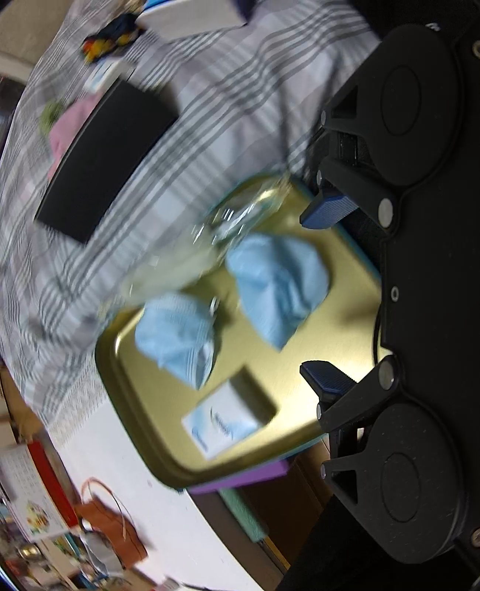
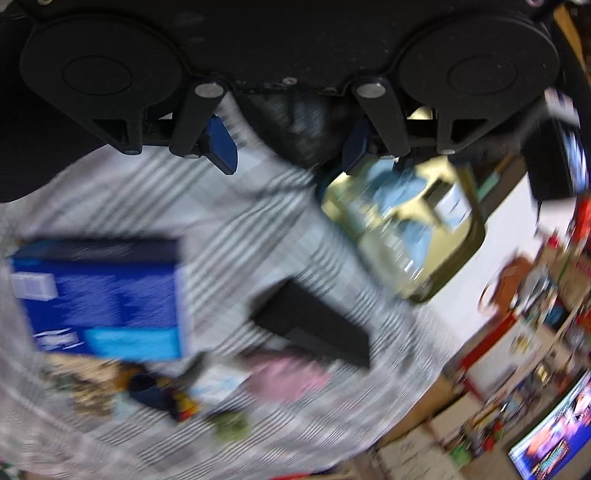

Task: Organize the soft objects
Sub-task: 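Withdraw both tools from the tray back toward the pile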

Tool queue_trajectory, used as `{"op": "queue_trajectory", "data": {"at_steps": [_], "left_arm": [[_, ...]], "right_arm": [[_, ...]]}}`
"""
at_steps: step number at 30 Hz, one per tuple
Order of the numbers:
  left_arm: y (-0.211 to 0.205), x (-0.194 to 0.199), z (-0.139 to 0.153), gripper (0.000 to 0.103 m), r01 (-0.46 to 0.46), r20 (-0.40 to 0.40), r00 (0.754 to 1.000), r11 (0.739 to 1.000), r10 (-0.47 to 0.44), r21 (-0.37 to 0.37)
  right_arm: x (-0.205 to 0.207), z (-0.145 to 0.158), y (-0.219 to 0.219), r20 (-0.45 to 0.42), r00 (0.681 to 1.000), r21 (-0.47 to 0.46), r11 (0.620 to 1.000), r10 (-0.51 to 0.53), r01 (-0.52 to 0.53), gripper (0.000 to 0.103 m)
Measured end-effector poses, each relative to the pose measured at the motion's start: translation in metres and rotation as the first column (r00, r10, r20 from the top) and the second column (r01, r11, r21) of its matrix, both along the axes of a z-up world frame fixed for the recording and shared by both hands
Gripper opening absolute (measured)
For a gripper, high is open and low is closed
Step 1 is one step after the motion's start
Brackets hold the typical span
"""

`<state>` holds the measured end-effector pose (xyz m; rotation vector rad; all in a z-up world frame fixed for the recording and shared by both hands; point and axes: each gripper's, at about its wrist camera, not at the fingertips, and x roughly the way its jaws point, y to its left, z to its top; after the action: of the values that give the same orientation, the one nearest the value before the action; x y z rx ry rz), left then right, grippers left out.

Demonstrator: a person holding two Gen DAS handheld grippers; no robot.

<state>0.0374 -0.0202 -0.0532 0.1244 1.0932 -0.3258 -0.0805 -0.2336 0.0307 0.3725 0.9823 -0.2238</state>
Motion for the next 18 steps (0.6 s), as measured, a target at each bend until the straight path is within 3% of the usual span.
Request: {"op": "queue_trajectory", "data": {"at_steps": [5,10,13,18], "left_arm": [[-0.013,-0.014,0.004,0.079,0.065,0.043,0.997,0.998,-0.064,-0.016],[-0.030,-0.023,0.005,0.080,0.132,0.073,0.989,0.991,-0.131,-0.011],[-0.040,-0.030,0.005,0.080,0.177,0.085,0.981,0.984,-0.176,-0.010],[-0.055,-0.037,0.008,0.080,0.231,0.088,0.969,0.973,-0.231,0.015]], "right_arm": [[-0.011,0.022,-0.063,0.093,0.981,-0.040,0.983,-0.173,0.177,0.069],[-0.003,0.034,-0.135,0.154,0.926,-0.072,0.931,-0.344,0.357,0.075],[0.015,0.029,-0.176,0.138,0.908,-0.076,0.910,-0.396,0.409,0.075],[0.051,0.016,-0.220,0.090,0.904,-0.031,0.906,-0.417,0.421,0.077]]}}
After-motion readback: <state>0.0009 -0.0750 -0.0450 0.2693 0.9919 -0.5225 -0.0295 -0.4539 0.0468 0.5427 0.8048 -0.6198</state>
